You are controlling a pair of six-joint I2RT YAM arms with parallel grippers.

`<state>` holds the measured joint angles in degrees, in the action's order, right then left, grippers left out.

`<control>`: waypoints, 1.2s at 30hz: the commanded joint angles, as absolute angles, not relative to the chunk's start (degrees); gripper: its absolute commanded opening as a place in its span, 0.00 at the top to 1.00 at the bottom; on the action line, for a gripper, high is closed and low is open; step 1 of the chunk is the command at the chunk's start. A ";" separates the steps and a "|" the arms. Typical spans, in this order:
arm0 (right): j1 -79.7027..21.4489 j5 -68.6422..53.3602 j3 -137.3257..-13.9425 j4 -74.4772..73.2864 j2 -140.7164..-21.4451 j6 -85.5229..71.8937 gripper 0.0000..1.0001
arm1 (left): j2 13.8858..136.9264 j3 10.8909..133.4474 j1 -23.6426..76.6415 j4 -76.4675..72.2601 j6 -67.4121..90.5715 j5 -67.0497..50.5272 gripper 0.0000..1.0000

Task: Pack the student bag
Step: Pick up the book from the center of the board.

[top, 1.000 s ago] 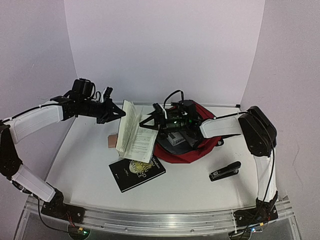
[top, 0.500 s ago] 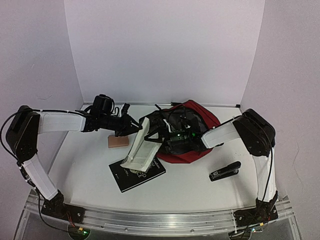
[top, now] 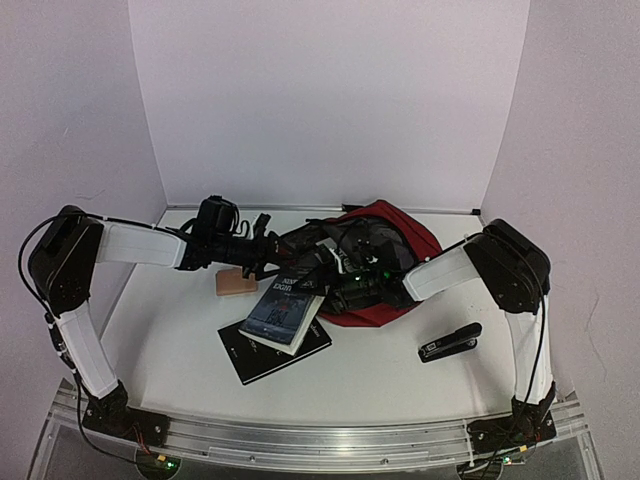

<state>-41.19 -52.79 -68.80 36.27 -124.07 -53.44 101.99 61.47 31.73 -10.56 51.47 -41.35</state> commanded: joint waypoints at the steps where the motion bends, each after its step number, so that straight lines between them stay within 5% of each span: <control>1: -41.44 -46.18 -71.75 30.30 -121.02 -48.86 0.34 | 95.35 62.51 31.80 -9.20 49.80 -37.08 0.45; 10: -41.47 -44.94 -76.23 15.45 -117.30 -38.60 0.71 | 87.71 66.16 31.73 9.20 39.80 -29.11 0.33; 15: -41.47 -50.58 -79.12 9.56 -110.74 -30.56 0.86 | 83.64 69.46 31.74 18.43 32.03 -31.15 0.13; 18: -41.42 -55.98 -81.86 2.80 -107.36 -24.89 0.95 | 80.96 72.77 31.73 25.26 26.42 -30.77 0.09; 27: -41.70 -68.89 -84.20 -21.47 -100.61 -6.18 1.00 | 79.20 79.69 31.79 41.38 15.40 -33.69 0.06; 32: -43.45 -63.06 -90.08 -52.84 -100.43 22.17 1.00 | 79.10 77.65 32.48 42.96 12.39 -38.58 0.06; 36: -44.36 -60.38 -89.48 -58.86 -99.21 27.59 1.00 | 79.73 75.80 36.47 41.92 9.52 -43.93 0.06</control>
<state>-43.14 -59.92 -86.86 -44.48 -102.83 12.96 79.33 76.87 32.70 40.62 14.70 -37.36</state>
